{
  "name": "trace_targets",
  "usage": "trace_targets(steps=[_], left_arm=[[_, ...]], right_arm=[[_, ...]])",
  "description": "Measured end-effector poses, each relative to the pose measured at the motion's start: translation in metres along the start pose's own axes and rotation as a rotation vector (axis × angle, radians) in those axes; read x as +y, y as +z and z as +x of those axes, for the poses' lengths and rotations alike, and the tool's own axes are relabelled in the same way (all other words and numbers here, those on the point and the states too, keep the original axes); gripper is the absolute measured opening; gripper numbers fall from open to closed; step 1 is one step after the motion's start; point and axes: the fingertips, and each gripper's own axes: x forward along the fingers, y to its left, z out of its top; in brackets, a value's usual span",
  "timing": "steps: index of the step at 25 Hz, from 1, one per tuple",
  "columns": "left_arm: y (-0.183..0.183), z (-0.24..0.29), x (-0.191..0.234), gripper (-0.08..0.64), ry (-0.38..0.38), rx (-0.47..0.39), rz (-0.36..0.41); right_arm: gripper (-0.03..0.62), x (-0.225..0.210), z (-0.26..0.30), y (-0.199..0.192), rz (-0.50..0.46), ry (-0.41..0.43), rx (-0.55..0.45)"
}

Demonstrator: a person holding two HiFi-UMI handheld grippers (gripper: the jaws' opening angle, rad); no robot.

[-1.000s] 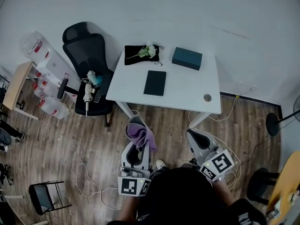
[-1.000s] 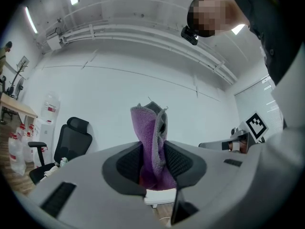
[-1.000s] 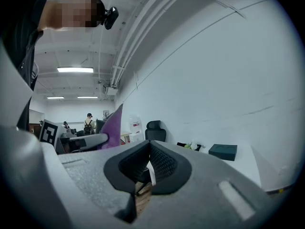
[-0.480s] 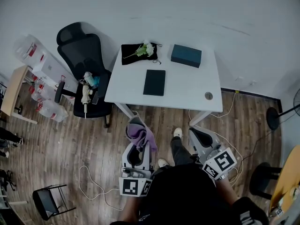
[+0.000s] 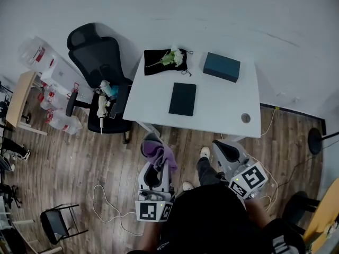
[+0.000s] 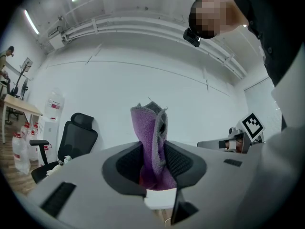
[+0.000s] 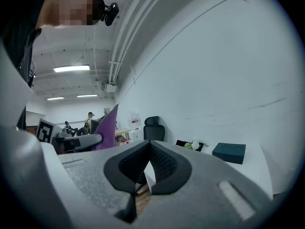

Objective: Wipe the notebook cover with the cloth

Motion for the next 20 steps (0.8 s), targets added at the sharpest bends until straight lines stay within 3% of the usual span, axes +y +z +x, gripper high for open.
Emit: trace_targets(steps=[12,20], left_arm=[[0.007,0.11,0.012,0.124,0.029,0.002,0.029],[0.01,0.167,0.003,0.124,0.091,-0.005,0.039]], right_arm=[[0.005,-0.085,0.072,0.028,0.017,0.064,0.008],[0.005,-0.145,0.106,0.041,-0.004,0.136,0.025]])
